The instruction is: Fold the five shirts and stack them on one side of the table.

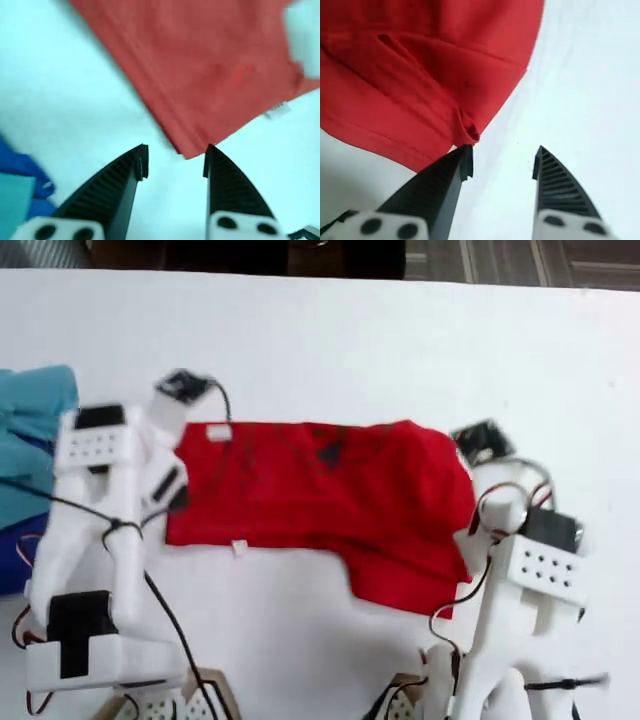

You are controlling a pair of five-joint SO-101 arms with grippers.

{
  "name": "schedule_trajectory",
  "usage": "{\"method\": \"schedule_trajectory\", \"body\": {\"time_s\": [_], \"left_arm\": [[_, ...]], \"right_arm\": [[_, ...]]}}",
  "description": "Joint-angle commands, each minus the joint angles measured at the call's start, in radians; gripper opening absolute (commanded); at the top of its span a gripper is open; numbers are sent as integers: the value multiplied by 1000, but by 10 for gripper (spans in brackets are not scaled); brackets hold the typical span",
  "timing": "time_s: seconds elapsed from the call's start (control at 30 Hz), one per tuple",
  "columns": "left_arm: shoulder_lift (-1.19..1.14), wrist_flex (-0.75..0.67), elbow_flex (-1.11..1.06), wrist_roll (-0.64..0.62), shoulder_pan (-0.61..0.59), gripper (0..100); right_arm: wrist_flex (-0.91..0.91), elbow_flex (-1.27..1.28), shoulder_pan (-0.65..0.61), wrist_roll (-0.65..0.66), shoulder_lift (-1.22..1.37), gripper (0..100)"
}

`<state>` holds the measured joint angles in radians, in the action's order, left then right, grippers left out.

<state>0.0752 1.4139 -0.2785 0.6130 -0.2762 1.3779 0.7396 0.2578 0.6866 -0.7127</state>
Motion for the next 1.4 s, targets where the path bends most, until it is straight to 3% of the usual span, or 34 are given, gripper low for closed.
{"method": "schedule_trajectory", "body": {"time_s": [0.0,0.1,0.13,0.17,0.2,0.23,0.33,0.5,0.7,1.07,1.37], "left_arm": [[38,54,209,2,-3,203],[32,35,255,-37,60,113],[21,12,252,-61,95,31],[-2,-17,246,-86,130,11],[-35,-40,245,-104,164,46],[-78,-63,251,-121,193,37],[-235,-127,297,-173,258,27],[-509,-167,473,-230,267,24],[-743,-144,687,-230,229,24],[-982,43,990,-221,81,24],[-1152,155,1325,-189,80,24]], "right_arm": [[38,-233,2,-84,-30,201],[-59,-305,-30,-167,-7,165],[-111,-305,-62,-192,13,107],[-159,-304,-93,-218,44,24],[-205,-298,-124,-235,85,7],[-248,-298,-153,-244,137,41],[-375,-311,-220,-256,323,19],[-501,-416,-271,-256,671,19],[-450,-686,-277,-288,989,19],[-209,-1066,-199,-319,1399,19],[-44,-1565,-202,-319,1643,19]]}}
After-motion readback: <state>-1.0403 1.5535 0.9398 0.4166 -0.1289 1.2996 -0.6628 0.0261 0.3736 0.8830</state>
